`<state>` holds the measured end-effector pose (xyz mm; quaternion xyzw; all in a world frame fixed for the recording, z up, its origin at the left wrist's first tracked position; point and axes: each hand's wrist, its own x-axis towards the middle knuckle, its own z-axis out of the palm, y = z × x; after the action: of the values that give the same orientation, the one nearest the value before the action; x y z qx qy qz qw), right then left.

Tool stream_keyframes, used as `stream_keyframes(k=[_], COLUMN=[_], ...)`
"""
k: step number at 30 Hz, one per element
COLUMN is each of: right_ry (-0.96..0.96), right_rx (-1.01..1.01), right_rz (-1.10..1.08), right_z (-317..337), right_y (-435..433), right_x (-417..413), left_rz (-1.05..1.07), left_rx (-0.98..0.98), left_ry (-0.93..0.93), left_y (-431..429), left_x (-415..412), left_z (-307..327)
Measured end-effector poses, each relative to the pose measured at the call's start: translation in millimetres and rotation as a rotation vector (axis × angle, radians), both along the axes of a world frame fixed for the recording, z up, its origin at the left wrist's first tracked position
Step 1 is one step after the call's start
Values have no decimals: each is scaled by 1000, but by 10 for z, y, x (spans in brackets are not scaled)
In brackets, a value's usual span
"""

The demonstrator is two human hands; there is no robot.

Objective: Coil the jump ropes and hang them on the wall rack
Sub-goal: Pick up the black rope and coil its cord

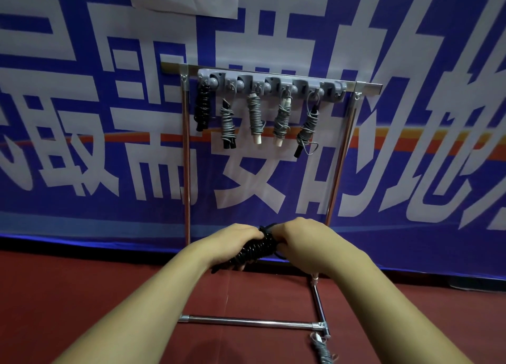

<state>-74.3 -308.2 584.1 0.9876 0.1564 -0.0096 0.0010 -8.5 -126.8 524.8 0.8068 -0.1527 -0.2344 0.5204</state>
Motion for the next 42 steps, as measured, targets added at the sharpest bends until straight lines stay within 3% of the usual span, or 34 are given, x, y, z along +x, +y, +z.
stream_keyframes(k=[4,13,18,24,27,31,36,42], right_ry=[43,-137,-233,-75,-69,-293,-377,-384], right_rx=[106,374,741,1061,981,732,338,370], right_rz=[43,49,46,-6,3,0,-13,-3], right_z=[-44,-199,-301,-289,-284,-362,-400,-401], right_y=[-51,-107,-138,-149,-153,-64,80,176], right_x=[16,113,95,102,111,108,116,89], left_rz=[5,47,99,88,100,120,167,257], left_rx=[32,-28,-105,-221,-205,-226,-284,-342], left_ry=[-9,-15,6,119,108,110,185,245], left_y=[38,65,50,19,-1,-6,13,-10], left_x=[-13,-19,-19,-63,-52,-51,-102,-79], left_z=[-1,42,115,175,170,140,72,102])
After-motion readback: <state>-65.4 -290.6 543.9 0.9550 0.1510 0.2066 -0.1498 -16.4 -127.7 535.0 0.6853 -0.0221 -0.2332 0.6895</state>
